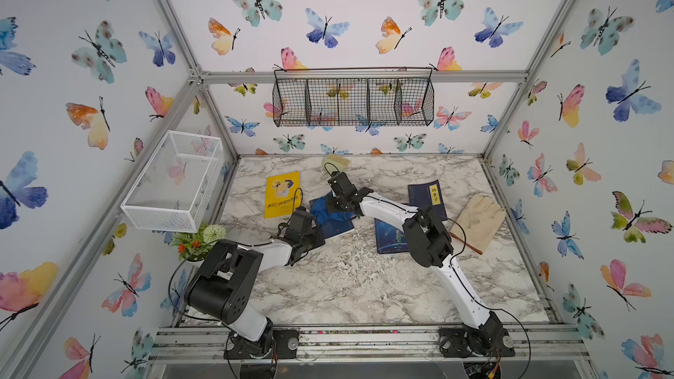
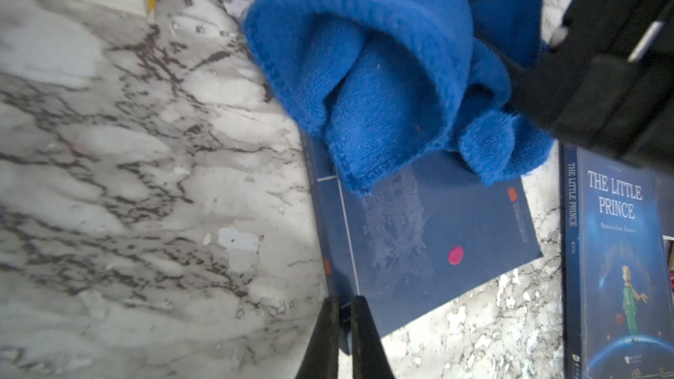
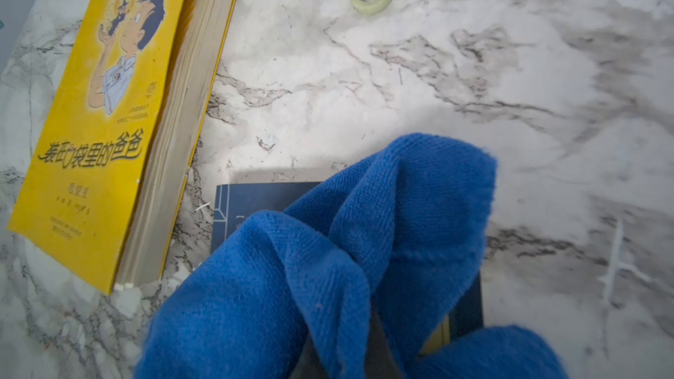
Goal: Wipe the cover of the book
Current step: Wipe the dirt from the cover of the book.
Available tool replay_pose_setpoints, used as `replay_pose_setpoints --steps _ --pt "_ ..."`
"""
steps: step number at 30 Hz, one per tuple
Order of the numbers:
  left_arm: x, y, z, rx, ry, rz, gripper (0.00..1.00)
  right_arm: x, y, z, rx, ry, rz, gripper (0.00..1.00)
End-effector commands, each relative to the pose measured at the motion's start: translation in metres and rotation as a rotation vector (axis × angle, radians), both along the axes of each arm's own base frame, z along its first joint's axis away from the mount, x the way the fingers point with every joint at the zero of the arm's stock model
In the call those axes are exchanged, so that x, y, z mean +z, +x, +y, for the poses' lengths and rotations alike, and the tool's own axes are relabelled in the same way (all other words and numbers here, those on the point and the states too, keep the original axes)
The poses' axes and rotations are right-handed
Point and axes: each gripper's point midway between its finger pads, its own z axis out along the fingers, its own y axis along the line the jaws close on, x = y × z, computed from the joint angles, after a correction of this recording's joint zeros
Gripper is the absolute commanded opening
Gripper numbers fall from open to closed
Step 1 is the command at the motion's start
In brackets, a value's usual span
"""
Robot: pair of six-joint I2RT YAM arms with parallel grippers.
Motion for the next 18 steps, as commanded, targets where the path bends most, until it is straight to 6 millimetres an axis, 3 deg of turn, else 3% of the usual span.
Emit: replay_pose_setpoints --steps 1,5,9,12,18 --pt "-0.024 -0.024 0.002 -0.031 0.043 0.111 0.1 -0.113 -0.092 -0.077 0.017 -0.286 0.34 0.03" --pt "-0.029 -0.024 0.001 -0.039 0.042 0.121 0.1 -0.109 -0.138 -0.093 0.027 -0.276 0.345 0.03" --pt "-0.03 -0.025 0.002 -0.037 0.048 0.118 0.1 -0.104 -0.158 -0.094 0.03 -0.246 0.362 0.03" --pt "-0.032 -0.025 0.003 -0.035 0.05 0.123 0.1 -0.106 -0.144 -0.08 0.038 -0.232 0.332 0.03" --pt "-0.03 -0.027 0.003 -0.029 0.041 0.123 0.1 -0.107 -0.083 -0.047 0.054 -0.303 0.27 0.02"
